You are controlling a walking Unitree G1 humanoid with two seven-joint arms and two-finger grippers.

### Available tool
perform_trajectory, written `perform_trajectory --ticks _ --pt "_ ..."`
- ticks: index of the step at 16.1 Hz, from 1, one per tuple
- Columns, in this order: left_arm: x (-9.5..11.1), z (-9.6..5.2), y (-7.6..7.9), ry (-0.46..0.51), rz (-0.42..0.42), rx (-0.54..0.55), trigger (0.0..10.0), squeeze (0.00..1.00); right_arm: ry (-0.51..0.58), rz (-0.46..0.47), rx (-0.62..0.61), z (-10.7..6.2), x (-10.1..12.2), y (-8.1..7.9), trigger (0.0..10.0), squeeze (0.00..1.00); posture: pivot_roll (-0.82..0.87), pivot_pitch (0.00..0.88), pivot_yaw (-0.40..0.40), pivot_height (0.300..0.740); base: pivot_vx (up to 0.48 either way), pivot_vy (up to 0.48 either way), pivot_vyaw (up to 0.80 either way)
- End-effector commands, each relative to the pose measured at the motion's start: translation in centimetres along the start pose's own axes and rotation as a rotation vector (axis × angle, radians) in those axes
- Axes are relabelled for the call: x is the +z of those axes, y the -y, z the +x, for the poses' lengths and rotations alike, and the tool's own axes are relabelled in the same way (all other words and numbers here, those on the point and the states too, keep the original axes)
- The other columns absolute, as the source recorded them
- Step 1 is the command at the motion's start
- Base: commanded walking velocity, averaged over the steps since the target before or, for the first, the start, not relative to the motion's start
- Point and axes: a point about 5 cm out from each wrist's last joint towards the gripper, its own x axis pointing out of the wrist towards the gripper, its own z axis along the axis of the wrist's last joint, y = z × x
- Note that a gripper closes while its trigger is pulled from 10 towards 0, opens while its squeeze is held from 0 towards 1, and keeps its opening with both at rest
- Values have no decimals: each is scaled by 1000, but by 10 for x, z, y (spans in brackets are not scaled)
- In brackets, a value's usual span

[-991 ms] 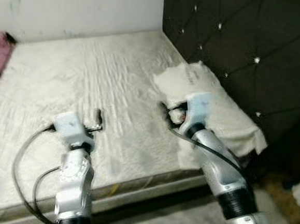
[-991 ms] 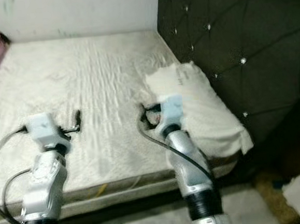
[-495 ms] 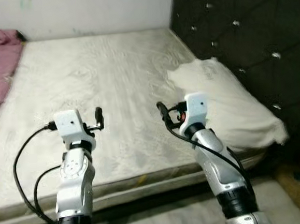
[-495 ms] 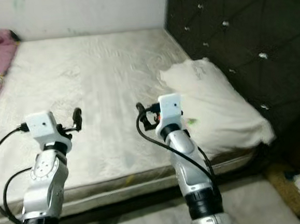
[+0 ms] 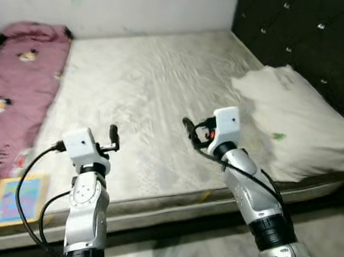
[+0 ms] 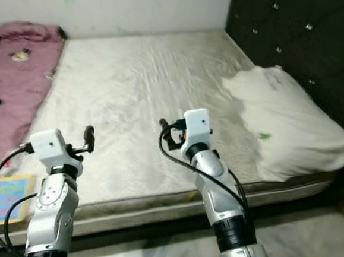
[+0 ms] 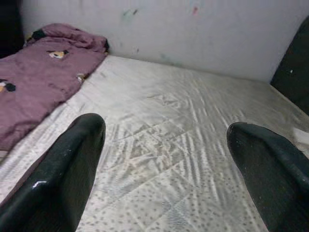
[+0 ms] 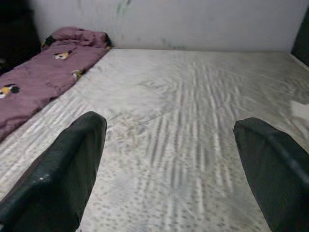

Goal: Clean up the room

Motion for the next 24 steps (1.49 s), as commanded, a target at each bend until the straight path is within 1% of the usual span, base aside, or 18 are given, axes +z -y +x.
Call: perform_trajectory --ticks 1,7,22,24 --pt "2 0 11 21 -16 -42 10000 0 -13 -7 -32 -2 -2 11 10000 0 43 0 -22 740 0 0 0" --pt "5 -2 14 30 -27 -103 10000 0 -20 -12 -37 -1 -3 12 10000 0 41 0 -20 740 0 0 0" --pt "5 -2 16 33 -27 -122 10000 0 -20 -18 -44 0 -4 13 10000 0 43 0 -18 740 302 0 0" --pt "4 -1 19 38 -36 -108 10000 0 -20 -25 -40 0 -5 13 10000 0 46 0 -20 740 0 0 0"
